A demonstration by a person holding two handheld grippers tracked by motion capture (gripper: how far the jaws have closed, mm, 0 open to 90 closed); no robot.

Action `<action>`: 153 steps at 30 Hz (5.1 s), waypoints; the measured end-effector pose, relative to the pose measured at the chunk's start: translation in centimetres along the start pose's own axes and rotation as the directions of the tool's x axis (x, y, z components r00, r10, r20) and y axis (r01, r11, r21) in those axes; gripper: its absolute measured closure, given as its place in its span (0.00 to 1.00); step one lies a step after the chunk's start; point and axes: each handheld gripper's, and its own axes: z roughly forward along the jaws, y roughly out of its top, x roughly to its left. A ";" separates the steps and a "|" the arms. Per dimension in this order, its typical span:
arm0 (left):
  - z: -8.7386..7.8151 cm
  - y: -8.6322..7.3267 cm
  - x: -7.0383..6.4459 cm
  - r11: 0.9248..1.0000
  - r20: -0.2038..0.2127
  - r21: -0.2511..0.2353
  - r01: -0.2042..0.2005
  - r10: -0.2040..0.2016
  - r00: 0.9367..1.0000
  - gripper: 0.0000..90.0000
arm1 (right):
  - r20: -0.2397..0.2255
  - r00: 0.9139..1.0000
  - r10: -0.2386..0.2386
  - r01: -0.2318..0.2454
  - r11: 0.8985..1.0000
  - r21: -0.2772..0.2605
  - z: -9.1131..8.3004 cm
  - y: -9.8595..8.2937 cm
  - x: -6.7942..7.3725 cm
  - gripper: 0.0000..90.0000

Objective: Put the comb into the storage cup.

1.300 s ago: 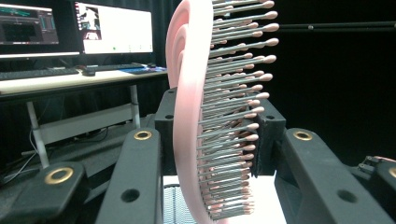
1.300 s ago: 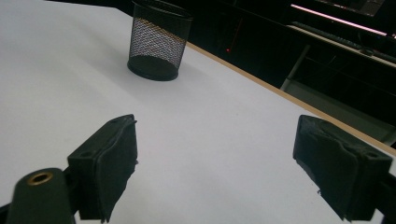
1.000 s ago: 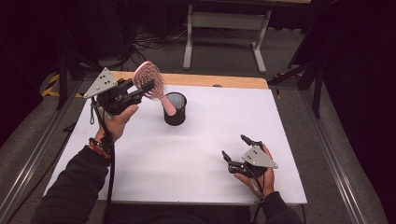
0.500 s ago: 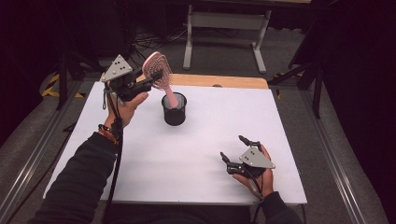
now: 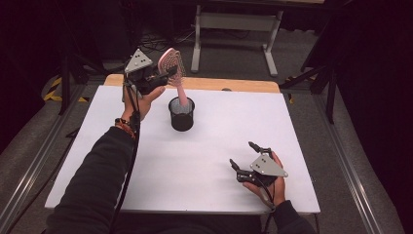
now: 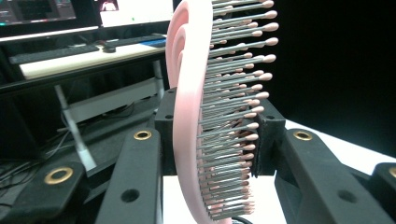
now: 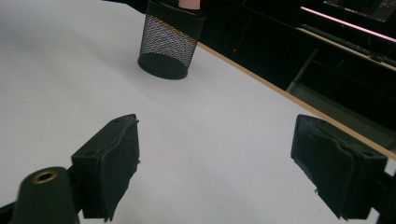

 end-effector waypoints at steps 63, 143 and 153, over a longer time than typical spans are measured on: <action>3.1 -8.8 1.6 0.980 -0.050 0.112 0.162 -0.157 0.986 0.57 | -0.014 1.000 -0.015 0.016 1.000 0.027 0.5 -0.1 0.5 0.17; -3.4 -6.5 3.3 0.999 -0.097 0.041 0.002 0.002 0.995 0.17 | -0.021 0.998 -0.063 0.064 0.997 0.046 0.7 0.0 1.1 0.18; -4.7 -6.7 3.3 0.998 -0.086 0.051 -0.031 0.035 0.996 0.15 | -0.021 0.998 -0.063 0.064 0.997 0.047 0.7 0.0 1.1 0.18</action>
